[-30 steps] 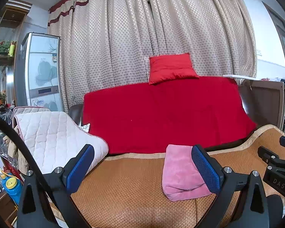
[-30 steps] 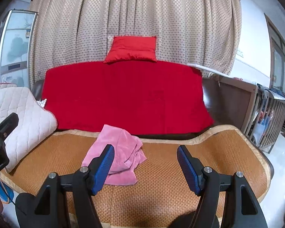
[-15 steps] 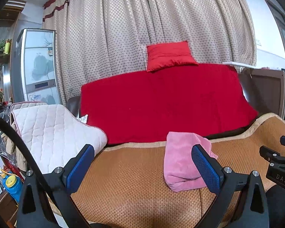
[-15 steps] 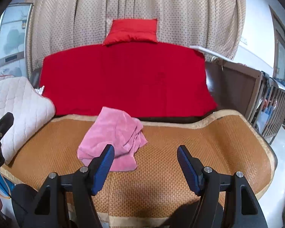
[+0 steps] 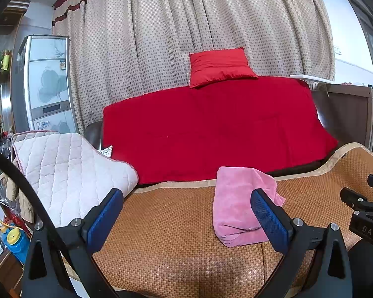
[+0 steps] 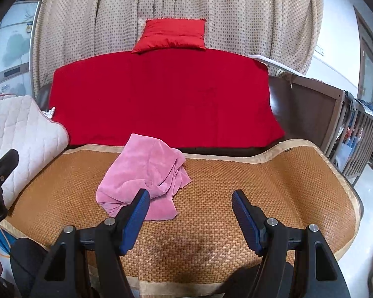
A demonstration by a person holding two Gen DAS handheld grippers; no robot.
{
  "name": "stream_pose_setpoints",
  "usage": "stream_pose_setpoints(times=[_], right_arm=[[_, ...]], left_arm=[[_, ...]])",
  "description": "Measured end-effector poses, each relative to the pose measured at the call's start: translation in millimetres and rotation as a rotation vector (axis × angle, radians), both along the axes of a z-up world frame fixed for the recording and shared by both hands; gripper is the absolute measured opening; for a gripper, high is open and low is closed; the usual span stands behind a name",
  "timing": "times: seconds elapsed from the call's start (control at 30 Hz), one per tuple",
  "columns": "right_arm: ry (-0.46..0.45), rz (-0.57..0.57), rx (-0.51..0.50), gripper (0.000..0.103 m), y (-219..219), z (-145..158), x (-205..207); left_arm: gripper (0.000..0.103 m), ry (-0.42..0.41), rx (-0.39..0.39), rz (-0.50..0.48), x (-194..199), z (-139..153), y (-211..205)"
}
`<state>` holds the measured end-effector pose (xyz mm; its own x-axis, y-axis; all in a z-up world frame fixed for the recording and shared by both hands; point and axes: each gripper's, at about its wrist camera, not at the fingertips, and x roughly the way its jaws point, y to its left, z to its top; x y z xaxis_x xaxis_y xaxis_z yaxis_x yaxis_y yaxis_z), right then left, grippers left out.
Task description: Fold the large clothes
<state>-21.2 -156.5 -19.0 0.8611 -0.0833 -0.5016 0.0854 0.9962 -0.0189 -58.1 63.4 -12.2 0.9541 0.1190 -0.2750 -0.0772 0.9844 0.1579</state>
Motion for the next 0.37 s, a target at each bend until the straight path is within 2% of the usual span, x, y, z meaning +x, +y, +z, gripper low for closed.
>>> stream_pose_setpoints(times=[0.3,0.37], right_arm=[[-0.001,0.004,-0.009,0.072,3,1,5],[0.003,-0.001,-0.008,0.072,2,-1,11]], left_arm=[[0.102,-0.016,-0.028,-0.034,3,-1,2],[0.102,-0.009,-0.028,-0.017,12,-4,3]])
